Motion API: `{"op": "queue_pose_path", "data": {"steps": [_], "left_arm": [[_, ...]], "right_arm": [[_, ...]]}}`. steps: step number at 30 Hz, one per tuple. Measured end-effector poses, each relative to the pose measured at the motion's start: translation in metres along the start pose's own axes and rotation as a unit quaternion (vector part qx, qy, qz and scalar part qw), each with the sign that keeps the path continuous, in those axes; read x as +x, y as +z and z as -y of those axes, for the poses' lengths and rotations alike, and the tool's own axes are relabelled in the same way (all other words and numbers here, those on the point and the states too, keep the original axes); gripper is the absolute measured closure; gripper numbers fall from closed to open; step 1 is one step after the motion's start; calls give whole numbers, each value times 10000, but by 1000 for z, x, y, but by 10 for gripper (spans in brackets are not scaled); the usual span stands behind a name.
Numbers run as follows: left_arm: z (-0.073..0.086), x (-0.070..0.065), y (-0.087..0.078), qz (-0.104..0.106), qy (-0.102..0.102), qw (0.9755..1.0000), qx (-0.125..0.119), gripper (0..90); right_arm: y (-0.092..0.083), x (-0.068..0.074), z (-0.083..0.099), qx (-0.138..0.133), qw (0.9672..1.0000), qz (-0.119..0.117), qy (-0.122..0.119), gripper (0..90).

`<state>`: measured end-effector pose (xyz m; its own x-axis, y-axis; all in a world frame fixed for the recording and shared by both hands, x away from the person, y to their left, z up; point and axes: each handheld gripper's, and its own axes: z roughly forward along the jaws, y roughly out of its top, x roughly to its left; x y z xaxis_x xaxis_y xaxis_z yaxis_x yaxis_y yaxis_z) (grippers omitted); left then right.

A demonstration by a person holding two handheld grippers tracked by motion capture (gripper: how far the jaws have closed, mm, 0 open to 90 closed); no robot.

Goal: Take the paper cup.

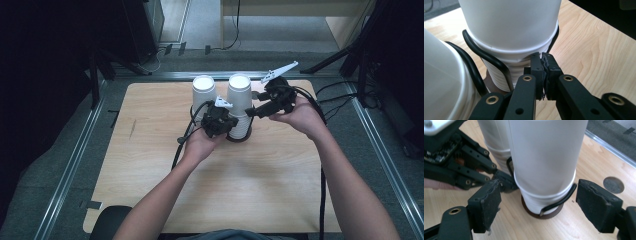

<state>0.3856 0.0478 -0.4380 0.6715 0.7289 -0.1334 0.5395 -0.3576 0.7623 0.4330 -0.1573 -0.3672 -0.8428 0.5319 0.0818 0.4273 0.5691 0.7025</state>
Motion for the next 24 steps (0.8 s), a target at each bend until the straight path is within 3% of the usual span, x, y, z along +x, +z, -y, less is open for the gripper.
{"op": "queue_pose_path", "data": {"steps": [11,21,24], "left_arm": [[0,1,-1,8,28,10000,-22,870],[3,6,-4,-56,1,10000,-1,864],[3,5,-3,-89,19,10000,-9,864]], "right_arm": [[9,2,-36,-71,9999,103,-88,172],[20,1,-58,102,9997,228,-31,159],[23,1,-60,193,9995,241,-65,197]]}}
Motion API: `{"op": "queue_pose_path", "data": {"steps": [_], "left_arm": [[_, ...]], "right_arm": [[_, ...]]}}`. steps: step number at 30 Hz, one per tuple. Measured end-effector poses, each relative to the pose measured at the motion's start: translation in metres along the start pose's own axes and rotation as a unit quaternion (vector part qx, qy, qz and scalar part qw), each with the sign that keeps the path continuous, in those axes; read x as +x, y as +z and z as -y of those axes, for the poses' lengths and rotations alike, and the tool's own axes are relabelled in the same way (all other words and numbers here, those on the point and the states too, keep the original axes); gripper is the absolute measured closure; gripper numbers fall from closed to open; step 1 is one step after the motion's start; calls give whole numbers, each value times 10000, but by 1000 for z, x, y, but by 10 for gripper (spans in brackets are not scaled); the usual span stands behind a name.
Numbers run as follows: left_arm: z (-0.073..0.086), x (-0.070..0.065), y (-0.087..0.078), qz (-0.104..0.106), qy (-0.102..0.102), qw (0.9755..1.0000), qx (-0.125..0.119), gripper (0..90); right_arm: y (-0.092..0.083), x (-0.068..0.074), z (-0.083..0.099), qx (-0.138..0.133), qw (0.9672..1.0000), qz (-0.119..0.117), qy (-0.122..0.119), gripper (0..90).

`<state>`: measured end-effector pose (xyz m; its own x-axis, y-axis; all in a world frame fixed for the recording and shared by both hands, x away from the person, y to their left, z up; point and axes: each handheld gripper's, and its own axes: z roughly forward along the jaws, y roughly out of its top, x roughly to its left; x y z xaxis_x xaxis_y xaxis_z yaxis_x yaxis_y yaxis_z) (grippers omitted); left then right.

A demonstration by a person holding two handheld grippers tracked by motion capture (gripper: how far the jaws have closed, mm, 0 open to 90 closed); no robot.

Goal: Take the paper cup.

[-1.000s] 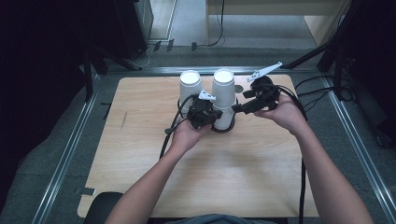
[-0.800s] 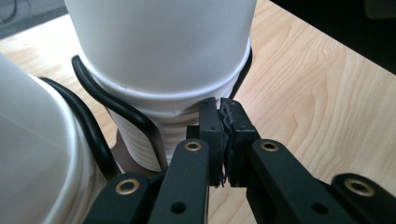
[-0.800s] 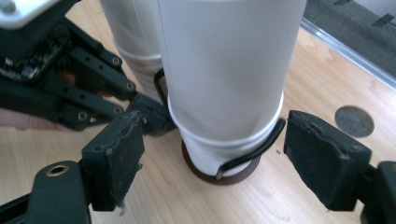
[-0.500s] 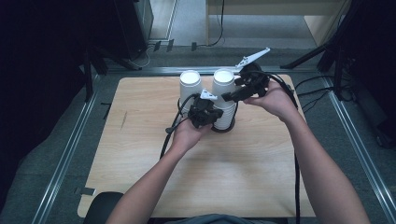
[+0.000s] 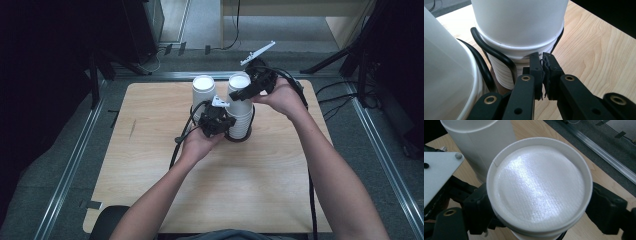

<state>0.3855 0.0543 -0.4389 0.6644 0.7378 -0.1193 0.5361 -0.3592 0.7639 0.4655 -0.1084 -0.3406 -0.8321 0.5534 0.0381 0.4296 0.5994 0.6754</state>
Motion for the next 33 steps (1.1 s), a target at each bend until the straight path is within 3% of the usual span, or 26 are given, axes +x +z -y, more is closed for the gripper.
{"op": "queue_pose_path", "data": {"steps": [15,24,31,33], "left_arm": [[0,0,1,17,-17,10000,-33,855],[0,1,1,21,-12,10000,-20,835],[0,1,1,22,-15,10000,-19,833],[0,1,1,26,-8,10000,-12,833]], "right_arm": [[-5,6,-6,32,9993,220,-302,235],[-6,6,-7,54,9992,233,-325,239],[-6,6,-9,-130,9995,232,-142,234],[-6,8,-11,-140,9993,275,-205,245]]}}
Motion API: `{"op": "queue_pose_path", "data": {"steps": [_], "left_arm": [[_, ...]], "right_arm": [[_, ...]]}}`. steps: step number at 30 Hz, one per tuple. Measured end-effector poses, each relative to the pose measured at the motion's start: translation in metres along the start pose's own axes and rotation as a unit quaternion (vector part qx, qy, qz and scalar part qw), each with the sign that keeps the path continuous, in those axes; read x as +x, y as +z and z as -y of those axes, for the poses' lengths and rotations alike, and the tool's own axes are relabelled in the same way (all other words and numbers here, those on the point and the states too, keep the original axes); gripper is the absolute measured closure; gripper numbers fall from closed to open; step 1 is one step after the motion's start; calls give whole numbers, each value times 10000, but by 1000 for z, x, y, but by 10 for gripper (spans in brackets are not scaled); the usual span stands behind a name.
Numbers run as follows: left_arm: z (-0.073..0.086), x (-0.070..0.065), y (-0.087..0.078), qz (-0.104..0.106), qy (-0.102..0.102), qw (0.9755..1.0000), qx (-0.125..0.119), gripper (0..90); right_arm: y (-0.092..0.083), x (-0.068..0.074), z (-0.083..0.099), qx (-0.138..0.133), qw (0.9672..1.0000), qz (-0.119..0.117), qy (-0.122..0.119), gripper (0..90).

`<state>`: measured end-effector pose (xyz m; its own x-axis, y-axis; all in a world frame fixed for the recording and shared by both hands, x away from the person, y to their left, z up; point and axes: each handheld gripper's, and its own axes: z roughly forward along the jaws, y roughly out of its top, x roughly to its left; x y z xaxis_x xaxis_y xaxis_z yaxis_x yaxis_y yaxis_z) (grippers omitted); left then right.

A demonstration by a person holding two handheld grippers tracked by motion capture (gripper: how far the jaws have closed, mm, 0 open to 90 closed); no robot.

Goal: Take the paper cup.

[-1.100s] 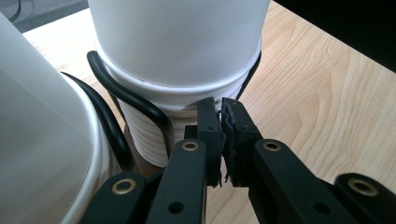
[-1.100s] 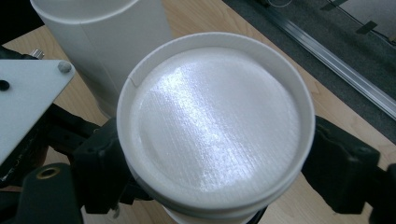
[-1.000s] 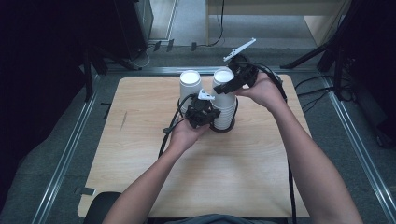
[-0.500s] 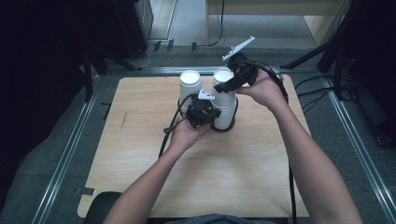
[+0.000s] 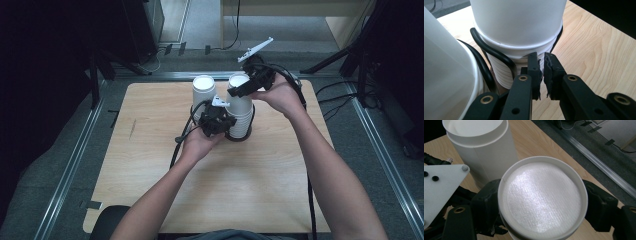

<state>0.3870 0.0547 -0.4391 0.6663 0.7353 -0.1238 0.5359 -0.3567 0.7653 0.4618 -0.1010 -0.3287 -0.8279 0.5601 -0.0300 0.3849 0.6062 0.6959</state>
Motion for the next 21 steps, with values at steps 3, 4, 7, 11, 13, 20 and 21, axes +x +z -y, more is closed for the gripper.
{"op": "queue_pose_path", "data": {"steps": [3,4,7,11,13,20,21], "left_arm": [[0,0,0,3,6,10000,1,834],[0,0,0,6,9,10000,5,835],[0,0,0,13,21,10000,14,835],[0,0,0,13,27,10000,13,835],[0,0,0,8,29,10000,7,836],[0,1,-1,4,40,10000,25,833],[0,1,-1,6,42,10000,28,833]], "right_arm": [[0,1,-1,20,10000,29,-30,254],[-1,1,-1,30,10000,24,-31,256],[-1,3,-2,25,9999,38,-100,261],[-1,3,-3,86,9999,66,-59,262],[-1,3,-4,124,9999,85,-60,264],[-1,4,-7,236,9996,87,-82,265],[-2,4,-7,261,9996,95,-72,266]]}}
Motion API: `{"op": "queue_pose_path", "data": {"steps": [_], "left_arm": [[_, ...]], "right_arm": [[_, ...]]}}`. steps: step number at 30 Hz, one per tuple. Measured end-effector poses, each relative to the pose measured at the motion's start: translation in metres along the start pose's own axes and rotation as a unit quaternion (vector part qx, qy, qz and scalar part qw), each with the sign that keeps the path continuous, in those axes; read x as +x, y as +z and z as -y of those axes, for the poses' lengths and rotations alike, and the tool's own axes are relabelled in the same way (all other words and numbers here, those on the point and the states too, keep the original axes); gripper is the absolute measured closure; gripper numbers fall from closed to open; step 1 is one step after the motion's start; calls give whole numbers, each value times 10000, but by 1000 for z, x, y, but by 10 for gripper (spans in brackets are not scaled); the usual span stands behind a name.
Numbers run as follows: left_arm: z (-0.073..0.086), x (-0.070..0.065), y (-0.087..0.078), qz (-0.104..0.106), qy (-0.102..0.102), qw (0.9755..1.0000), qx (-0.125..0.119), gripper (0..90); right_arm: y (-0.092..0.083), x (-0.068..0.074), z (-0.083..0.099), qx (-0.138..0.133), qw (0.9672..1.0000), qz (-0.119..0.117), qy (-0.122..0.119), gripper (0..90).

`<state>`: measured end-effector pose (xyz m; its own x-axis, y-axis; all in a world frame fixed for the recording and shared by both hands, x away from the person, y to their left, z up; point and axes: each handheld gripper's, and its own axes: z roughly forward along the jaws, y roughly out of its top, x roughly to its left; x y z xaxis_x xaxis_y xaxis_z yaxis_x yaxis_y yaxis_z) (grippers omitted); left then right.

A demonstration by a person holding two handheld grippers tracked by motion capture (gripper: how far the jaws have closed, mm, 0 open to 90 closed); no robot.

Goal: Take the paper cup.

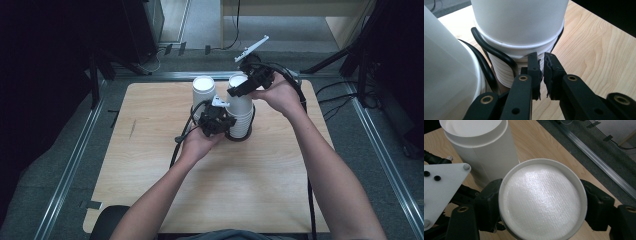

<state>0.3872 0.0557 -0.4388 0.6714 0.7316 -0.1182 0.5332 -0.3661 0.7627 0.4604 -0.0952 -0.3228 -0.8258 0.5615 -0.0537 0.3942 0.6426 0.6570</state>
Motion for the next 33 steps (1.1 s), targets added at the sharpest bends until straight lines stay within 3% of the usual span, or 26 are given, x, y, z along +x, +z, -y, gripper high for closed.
{"op": "queue_pose_path", "data": {"steps": [10,15,23,29,33], "left_arm": [[0,0,1,-11,-3,10000,-4,831],[0,0,1,-8,6,10000,-10,831],[-1,-1,1,-14,12,10000,-17,829],[-1,-1,1,-23,18,10000,-14,829],[-1,-1,1,-24,29,10000,-13,829]], "right_arm": [[-1,1,-1,50,10000,40,-47,265],[-1,0,0,26,9999,53,109,266],[-1,-2,2,-82,9999,11,148,266],[-2,1,2,-74,10000,61,-5,267],[-2,0,1,-56,9999,79,63,267]]}}
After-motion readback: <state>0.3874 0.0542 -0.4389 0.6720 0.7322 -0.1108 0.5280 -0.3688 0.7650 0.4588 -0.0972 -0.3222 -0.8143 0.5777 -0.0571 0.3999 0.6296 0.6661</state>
